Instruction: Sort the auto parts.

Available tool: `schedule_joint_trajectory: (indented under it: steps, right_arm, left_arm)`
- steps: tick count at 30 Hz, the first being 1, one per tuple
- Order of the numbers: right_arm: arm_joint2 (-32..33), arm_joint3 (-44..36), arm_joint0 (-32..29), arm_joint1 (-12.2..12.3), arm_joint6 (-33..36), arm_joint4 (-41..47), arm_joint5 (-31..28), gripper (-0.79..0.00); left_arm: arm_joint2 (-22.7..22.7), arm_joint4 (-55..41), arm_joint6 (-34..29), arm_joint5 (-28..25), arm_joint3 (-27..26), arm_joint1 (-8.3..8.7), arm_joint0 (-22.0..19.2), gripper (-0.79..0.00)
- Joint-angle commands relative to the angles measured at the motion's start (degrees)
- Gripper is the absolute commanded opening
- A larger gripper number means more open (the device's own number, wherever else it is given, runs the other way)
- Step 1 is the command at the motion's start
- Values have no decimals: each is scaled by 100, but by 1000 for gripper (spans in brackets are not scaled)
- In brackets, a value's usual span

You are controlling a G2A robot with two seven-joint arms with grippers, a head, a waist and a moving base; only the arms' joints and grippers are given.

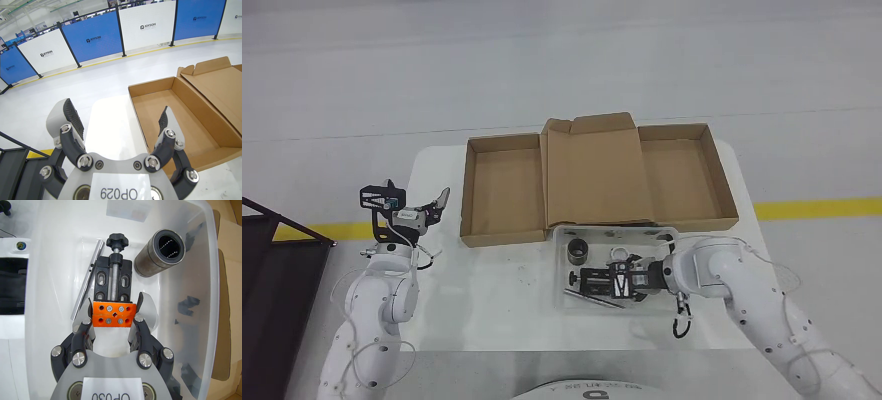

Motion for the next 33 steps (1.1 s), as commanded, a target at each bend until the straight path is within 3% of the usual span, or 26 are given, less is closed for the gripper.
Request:
schedule_joint_trajectory:
  steps: [1,13,26,33]
  right_arm:
    - [96,-7,-39,31,-103,100,-11,-785]
    - [516,94,-188,281,-834,764,-11,-785]
    - [541,111,-203,286,-997,913,-11,-785]
    - [1166,-226,-352,435,-1454,889,12,-785]
  left_arm:
    - [0,0,0,0,0,0,0,0]
    - [0,0,0,0,0,0,0,0]
    - [0,0,0,0,0,0,0,0]
    - [0,0,0,0,0,0,0,0]
